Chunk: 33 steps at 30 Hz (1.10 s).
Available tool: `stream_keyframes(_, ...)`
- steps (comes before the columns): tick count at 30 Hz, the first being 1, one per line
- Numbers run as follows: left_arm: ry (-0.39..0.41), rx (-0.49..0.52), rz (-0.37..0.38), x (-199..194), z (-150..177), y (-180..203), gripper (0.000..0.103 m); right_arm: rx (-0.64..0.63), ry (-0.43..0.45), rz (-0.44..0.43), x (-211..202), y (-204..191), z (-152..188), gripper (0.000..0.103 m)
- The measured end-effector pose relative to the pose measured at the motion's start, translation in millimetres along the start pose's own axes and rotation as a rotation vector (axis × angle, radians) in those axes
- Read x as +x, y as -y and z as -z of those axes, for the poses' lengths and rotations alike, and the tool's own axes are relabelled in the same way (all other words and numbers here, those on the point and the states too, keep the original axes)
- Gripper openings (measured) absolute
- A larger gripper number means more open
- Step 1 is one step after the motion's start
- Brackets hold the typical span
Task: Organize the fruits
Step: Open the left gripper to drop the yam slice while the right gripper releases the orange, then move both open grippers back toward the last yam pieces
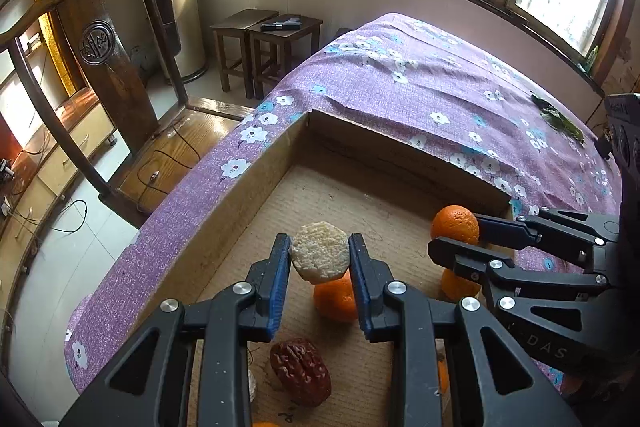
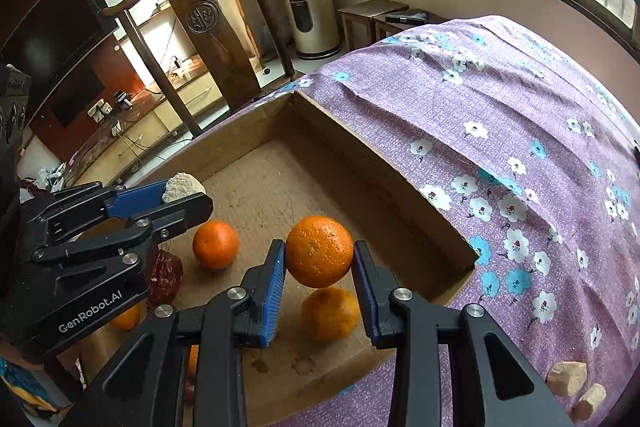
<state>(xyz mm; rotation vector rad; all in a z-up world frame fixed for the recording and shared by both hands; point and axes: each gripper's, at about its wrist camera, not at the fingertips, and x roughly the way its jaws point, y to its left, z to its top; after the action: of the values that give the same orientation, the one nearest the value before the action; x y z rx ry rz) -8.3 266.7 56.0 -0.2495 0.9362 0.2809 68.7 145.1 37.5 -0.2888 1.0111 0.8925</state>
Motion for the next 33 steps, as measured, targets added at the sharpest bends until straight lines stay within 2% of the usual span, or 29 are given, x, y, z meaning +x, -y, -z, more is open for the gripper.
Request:
stream_keyframes(10,-0.073,-0.06,-0.022,22.3,-2.4,-13.4,0.03,0.009,-0.056,-0.021,29.4,3.7,-3.9,0.037)
stream_keyframes(14,-0.064,-0.066,-0.039,20.6,-2.4,-16.3,0.06,0.006,-0.052,-0.032,28.9,1.5,-3.7,0.041)
stream_keyframes(17,-0.049,-0.074,-0.039,16.1,-1.2,-17.8,0.068,0.014,-0.029,-0.035,18.8,1.8,-1.0,0.044)
stream_keyframes(22,-0.014,-0.067,-0.051,1.3,7.3,-13.0,0.07,0.022,0.018,-0.017,-8.7,1.4,10.1,0.049)
stream_keyframes(27,0.057,-0.039,-0.055,-20.8,18.0,4.2,0.075,0.042,0.061,0.01,-38.7,3.7,28.1,0.053)
stream_keyframes(33,0.095,-0.013,-0.013,-41.0,32.8,29.9,0.077,0.077,0.1,0.061,-73.3,13.8,55.4,0.056)
